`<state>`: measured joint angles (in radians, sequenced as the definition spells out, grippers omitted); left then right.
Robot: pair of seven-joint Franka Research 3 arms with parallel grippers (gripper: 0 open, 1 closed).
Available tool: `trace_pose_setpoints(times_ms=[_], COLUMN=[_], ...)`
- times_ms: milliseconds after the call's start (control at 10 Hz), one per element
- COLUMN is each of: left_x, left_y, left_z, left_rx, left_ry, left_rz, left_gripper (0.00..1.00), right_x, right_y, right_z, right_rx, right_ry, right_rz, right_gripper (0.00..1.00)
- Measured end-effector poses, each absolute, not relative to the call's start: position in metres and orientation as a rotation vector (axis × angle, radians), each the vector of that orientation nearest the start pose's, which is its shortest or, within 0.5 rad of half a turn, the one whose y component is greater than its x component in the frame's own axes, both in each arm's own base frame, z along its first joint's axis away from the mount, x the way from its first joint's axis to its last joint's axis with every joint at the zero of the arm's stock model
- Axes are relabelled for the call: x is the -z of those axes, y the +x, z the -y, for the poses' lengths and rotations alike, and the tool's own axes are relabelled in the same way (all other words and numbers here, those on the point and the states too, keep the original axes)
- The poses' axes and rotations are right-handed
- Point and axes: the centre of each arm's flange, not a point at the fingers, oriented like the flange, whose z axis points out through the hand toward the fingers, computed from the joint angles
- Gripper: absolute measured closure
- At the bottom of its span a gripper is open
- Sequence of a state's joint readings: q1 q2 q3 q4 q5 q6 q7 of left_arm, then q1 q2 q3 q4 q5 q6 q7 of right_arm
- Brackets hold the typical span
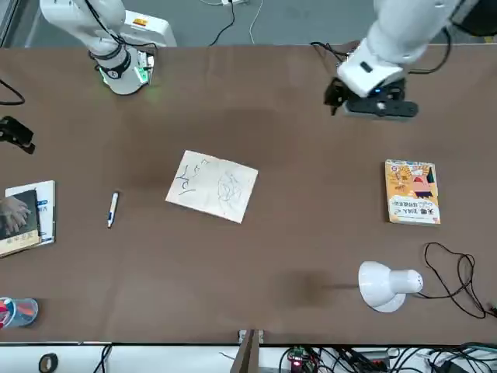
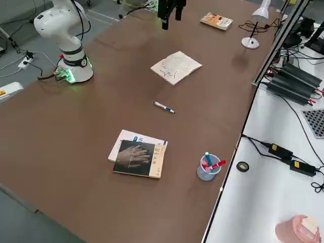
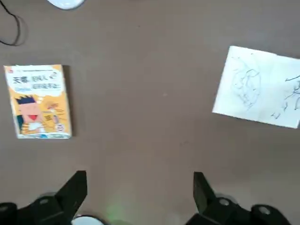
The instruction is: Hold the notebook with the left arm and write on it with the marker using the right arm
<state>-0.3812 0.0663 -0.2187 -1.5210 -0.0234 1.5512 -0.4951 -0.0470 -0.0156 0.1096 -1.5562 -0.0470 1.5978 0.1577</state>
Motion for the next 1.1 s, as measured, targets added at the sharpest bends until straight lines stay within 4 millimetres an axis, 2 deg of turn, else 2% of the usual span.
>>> trace_pose_setpoints(times_ms=[300, 800, 1100], left_x=[-0.585, -0.529, -0.493], left_y=[0.464, 0.472, 0.466], left_z=[0.368, 0.419, 0.455], left_rx=[-0.076, -0.086, -0.090], left_ry=[-3.164, -3.196, -3.203], left_rz=[-0.127, -0.127, -0.105], left_gripper=[0.00, 0.00, 0.00], right_x=[-0.640, -0.636, -0.634], right_y=[0.549, 0.544, 0.543], right_z=[-0.031, -0.033, -0.036], right_rx=[0.057, -0.021, -0.046], right_ry=[-3.182, -3.159, -3.129], right_rz=[-0.150, -0.149, -0.149], right_gripper=[0.00, 0.00, 0.00])
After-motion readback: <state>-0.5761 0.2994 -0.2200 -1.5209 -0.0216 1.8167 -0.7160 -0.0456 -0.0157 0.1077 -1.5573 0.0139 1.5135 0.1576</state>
